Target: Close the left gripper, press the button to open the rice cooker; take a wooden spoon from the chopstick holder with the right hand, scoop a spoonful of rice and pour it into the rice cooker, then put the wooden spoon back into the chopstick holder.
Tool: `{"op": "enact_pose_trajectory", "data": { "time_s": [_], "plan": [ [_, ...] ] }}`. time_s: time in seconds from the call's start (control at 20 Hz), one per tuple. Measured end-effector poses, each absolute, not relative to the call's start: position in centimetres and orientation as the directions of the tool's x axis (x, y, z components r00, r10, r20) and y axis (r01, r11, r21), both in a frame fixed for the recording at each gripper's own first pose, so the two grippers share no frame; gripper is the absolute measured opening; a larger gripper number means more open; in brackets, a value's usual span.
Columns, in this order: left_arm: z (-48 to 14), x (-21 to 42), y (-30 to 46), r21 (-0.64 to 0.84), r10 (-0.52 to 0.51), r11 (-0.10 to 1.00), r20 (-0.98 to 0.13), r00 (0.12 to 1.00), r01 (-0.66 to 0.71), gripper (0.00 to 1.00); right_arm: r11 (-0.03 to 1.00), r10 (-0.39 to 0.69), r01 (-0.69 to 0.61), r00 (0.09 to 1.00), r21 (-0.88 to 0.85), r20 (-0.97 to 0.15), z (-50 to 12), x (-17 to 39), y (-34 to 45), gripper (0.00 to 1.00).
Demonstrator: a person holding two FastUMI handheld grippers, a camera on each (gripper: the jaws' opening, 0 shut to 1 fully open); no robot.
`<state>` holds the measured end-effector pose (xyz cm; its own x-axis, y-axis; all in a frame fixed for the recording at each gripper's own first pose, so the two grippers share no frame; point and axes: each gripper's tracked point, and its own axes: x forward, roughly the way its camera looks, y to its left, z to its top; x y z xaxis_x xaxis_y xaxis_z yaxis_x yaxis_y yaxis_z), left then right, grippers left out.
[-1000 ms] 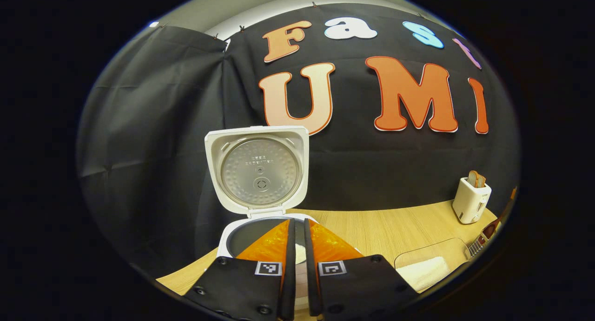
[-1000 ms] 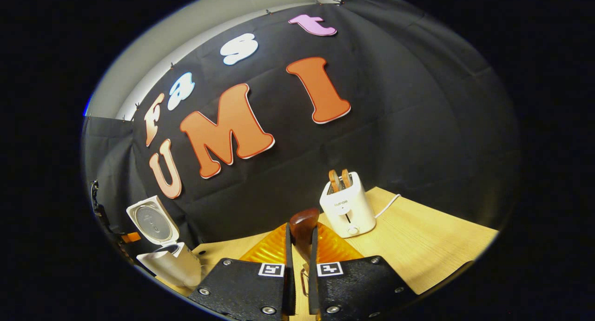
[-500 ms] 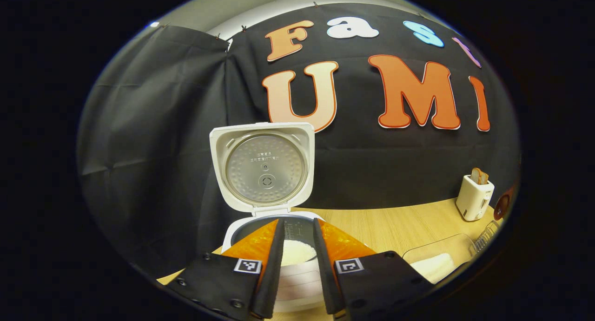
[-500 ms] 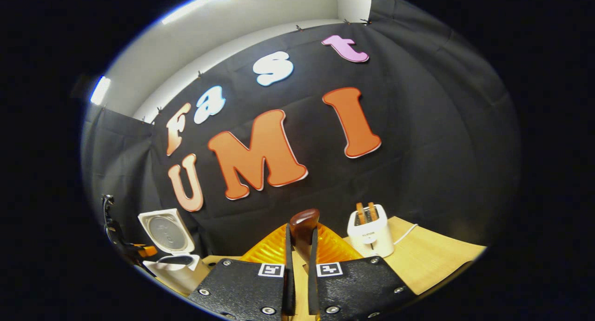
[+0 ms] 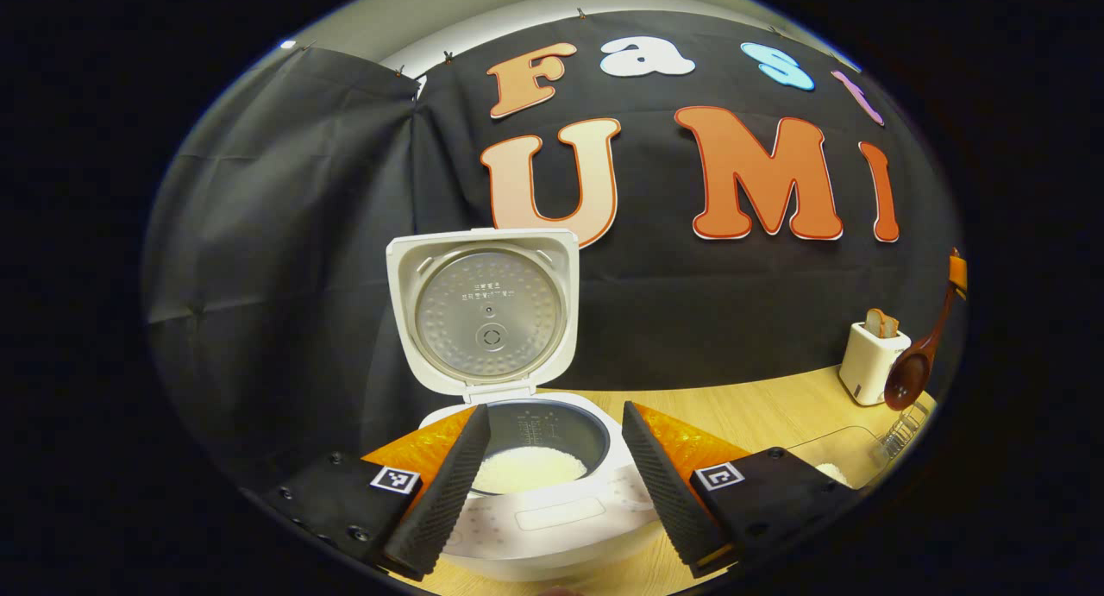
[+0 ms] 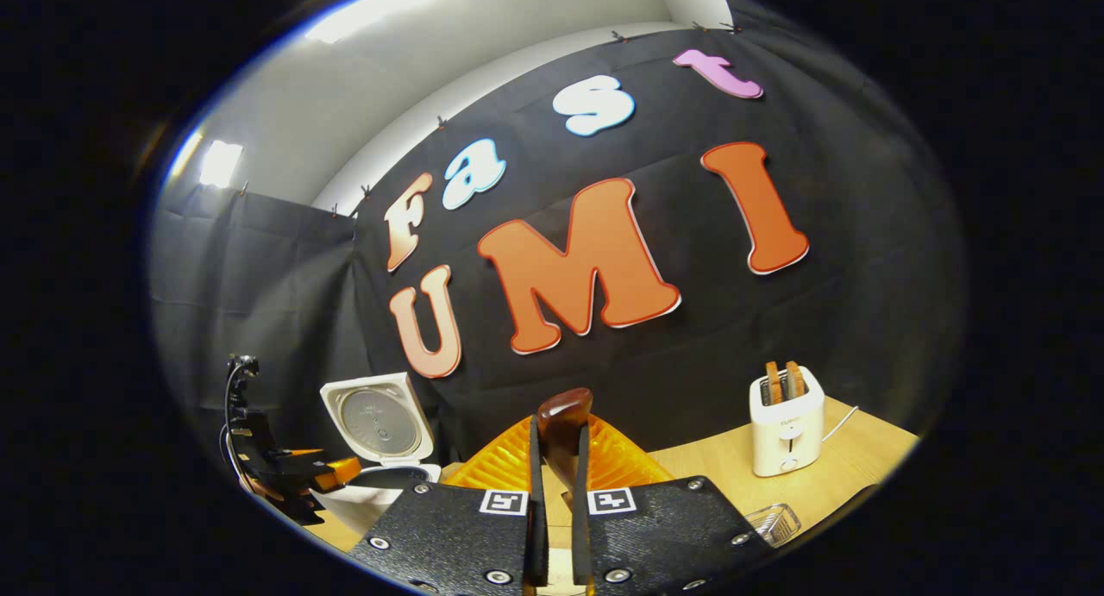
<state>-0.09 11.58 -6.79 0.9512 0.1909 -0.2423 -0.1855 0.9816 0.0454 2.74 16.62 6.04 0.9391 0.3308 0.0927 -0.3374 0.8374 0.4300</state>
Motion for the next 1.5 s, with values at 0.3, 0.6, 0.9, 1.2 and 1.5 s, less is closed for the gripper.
{"op": "enact_pose_trajectory", "data": {
  "time_s": [0.3,0.6,0.9,1.2,1.5],
  "plan": [
    [-7.2,-0.4,12.4,0.021,0.195,0.98,-0.24,0.951,-0.196,1.0,0.86,0.4,-0.381,0.917,0.34,0.016,2.9,2.7,20.9,0.11],
    [-9.1,-0.6,12.7,0.008,0.193,0.98,-0.279,0.941,-0.199,0.96,0.922,0.366,-0.348,0.926,0.169,-0.091,-1.5,2.9,24.5,0.11],
    [-9.7,-0.6,13.0,0.002,0.197,0.979,-0.291,0.936,-0.205,1.0,0.95,0.311,-0.295,0.926,0.105,-0.214,-6.1,2.8,25.6,0.11],
    [-10.3,-0.4,13.0,-0.009,0.194,0.978,-0.303,0.933,-0.206,1.0,0.911,0.331,-0.213,0.888,0.352,-0.318,-7.8,2.1,25.2,0.11],
    [-10.3,-0.8,13.3,-0.022,0.198,0.976,-0.307,0.931,-0.215,1.0,0.786,0.378,-0.1,0.858,0.61,-0.347,-8.3,1.8,25.6,0.11]
  ]
}}
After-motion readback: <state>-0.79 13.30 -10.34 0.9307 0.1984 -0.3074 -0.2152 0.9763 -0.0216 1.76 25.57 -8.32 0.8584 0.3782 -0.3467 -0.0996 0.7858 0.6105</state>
